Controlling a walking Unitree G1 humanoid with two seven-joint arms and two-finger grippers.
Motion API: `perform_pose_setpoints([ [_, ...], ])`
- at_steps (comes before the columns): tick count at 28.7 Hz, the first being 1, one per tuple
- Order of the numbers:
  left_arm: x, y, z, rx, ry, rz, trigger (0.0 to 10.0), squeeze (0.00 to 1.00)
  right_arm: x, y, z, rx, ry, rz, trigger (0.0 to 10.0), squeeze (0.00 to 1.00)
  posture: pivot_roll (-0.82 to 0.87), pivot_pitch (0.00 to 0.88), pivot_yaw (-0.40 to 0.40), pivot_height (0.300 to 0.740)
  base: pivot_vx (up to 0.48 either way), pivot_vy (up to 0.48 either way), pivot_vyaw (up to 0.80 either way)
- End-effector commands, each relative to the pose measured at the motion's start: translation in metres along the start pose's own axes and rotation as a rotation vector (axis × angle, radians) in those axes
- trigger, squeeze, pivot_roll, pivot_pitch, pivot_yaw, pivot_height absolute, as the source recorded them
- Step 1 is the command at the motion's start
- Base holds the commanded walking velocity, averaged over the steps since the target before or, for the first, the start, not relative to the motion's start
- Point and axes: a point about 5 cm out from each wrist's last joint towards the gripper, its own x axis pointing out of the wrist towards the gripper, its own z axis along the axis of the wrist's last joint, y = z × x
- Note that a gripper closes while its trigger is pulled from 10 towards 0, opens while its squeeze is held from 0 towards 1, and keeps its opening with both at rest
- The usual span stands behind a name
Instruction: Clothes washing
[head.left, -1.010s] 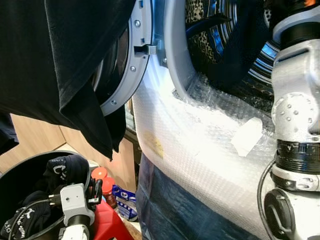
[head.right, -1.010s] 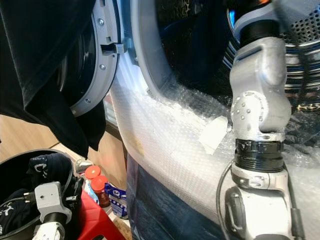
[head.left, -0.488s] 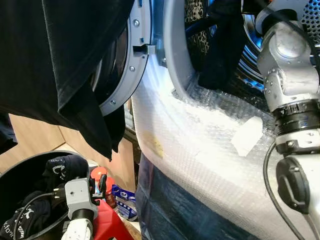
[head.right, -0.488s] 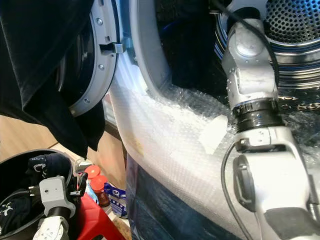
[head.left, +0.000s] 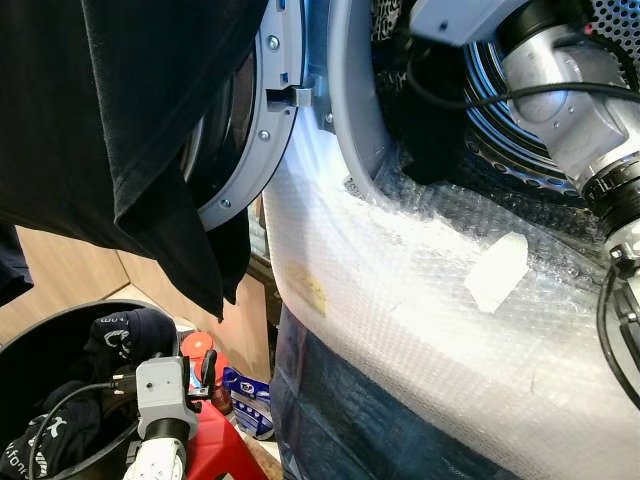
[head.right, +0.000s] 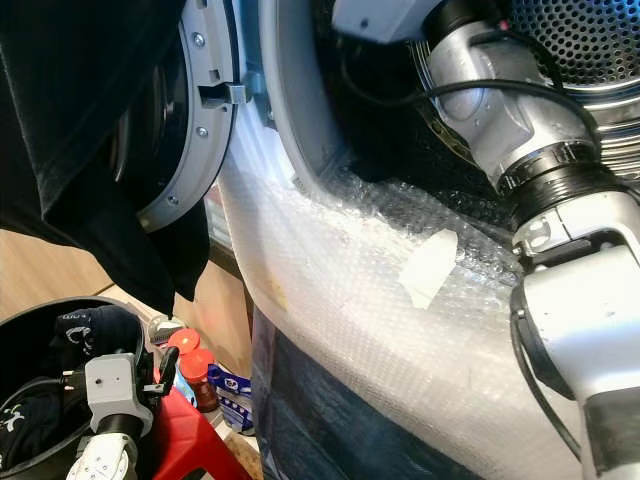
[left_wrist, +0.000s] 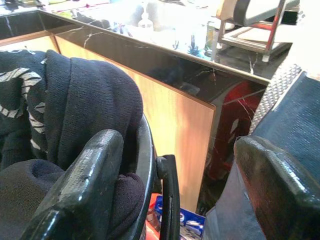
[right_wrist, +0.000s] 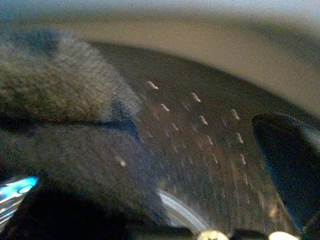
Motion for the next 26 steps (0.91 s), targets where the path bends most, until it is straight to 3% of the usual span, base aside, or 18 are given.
perform_pose_setpoints([
  [1,-0.002,-0.004,-0.003,0.009,0.021,-0.029,10.0,0.0,-0.002,-0.001,-0.004,-0.103,-0.05,0.024,10.0,0.0,0.14,0.0,-0.044,0.74,0.0,0.0,0.0],
  [15,-0.001,-0.003,-0.004,0.009,0.037,-0.044,10.0,0.0,-0.006,-0.013,-0.018,-0.457,-0.214,0.07,10.0,0.0,0.13,0.0,-0.029,0.74,0.0,0.0,0.0],
  [26,-0.001,0.0,-0.006,0.024,0.054,-0.056,10.0,0.0,-0.016,-0.008,-0.033,-0.643,-0.27,0.152,10.0,0.0,0.13,0.0,-0.02,0.74,0.0,0.0,0.0],
])
